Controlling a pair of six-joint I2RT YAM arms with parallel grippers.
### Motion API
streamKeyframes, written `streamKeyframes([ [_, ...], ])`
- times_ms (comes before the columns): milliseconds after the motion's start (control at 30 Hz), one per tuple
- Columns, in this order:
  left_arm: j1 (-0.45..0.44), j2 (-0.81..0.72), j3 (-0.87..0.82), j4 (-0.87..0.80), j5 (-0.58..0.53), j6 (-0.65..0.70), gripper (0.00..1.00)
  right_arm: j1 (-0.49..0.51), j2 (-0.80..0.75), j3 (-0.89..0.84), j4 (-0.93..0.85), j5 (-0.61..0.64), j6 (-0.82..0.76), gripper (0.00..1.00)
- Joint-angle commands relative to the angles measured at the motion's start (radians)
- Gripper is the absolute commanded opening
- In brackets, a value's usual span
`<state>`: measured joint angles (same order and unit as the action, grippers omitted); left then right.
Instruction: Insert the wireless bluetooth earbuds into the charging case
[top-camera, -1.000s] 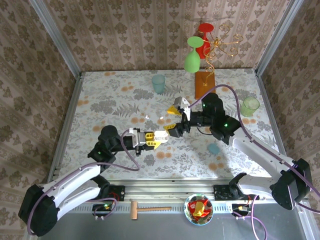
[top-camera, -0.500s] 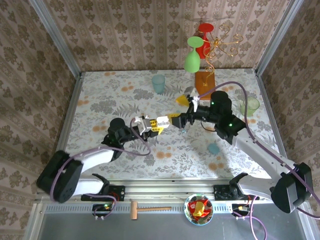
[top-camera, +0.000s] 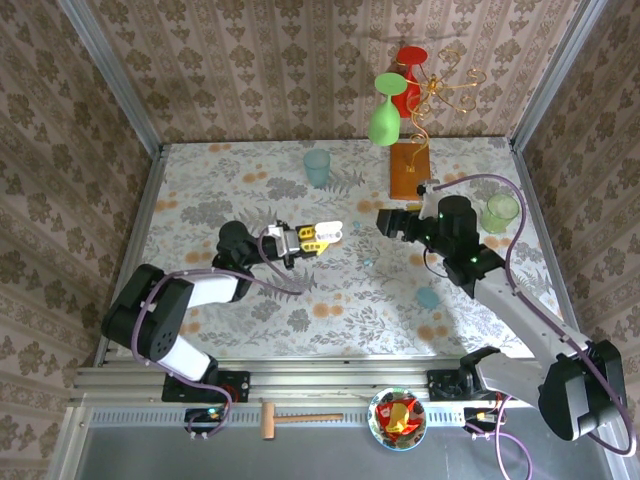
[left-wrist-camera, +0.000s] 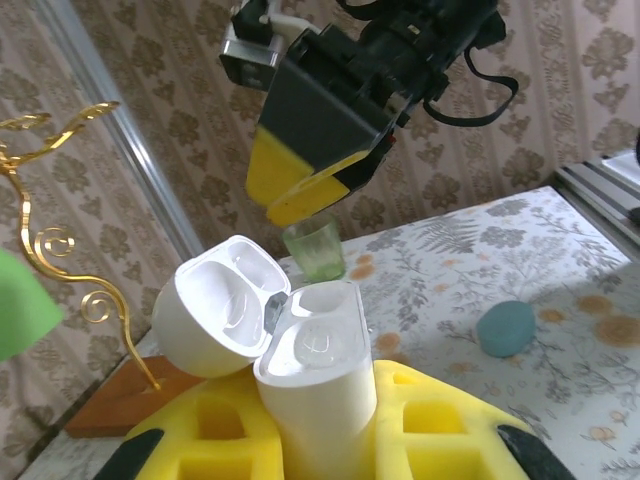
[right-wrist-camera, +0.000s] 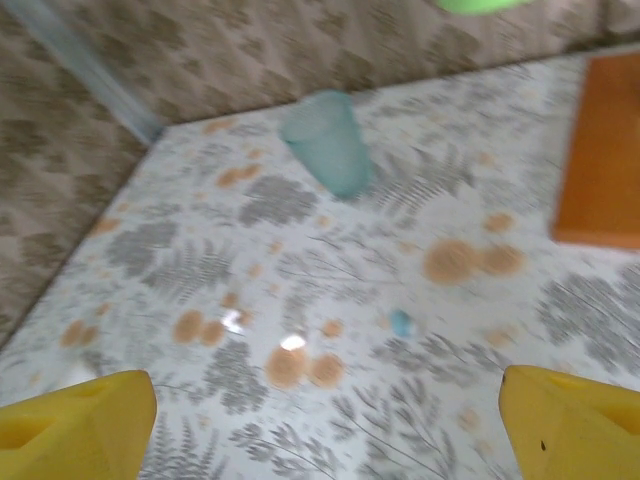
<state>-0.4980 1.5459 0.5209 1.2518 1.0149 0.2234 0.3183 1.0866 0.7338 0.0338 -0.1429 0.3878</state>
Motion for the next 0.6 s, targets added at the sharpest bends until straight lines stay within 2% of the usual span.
streamKeyframes([
  [0,-0.016,0.022,0.020,0.048,0.079,0.040,0.00,-0.006,-0.039,-0.034,-0.164,0.187,0.045,0.90],
  [133,-0.039,0.048,0.030,0.049,0.088,0.052,0.00,-0.034,-0.023,-0.034,-0.237,0.253,0.066,0.89],
  [267,-0.060,0.066,0.034,0.049,0.074,0.064,0.00,-0.065,0.089,0.034,-0.339,0.283,0.062,0.84],
  [367,-0.060,0.074,0.022,0.049,0.046,0.073,0.00,-0.086,0.186,0.076,-0.358,0.232,0.067,0.81],
  [433,-0.058,0.082,0.015,0.050,0.030,0.083,0.00,-0.106,0.259,0.100,-0.345,0.173,0.102,0.73],
  [500,-0.056,0.088,0.014,0.050,0.034,0.080,0.00,-0.129,0.323,0.114,-0.320,0.110,0.124,0.70],
  [567,-0.054,0.089,0.014,0.051,0.042,0.078,0.00,-0.150,0.375,0.112,-0.271,0.074,0.154,0.61],
])
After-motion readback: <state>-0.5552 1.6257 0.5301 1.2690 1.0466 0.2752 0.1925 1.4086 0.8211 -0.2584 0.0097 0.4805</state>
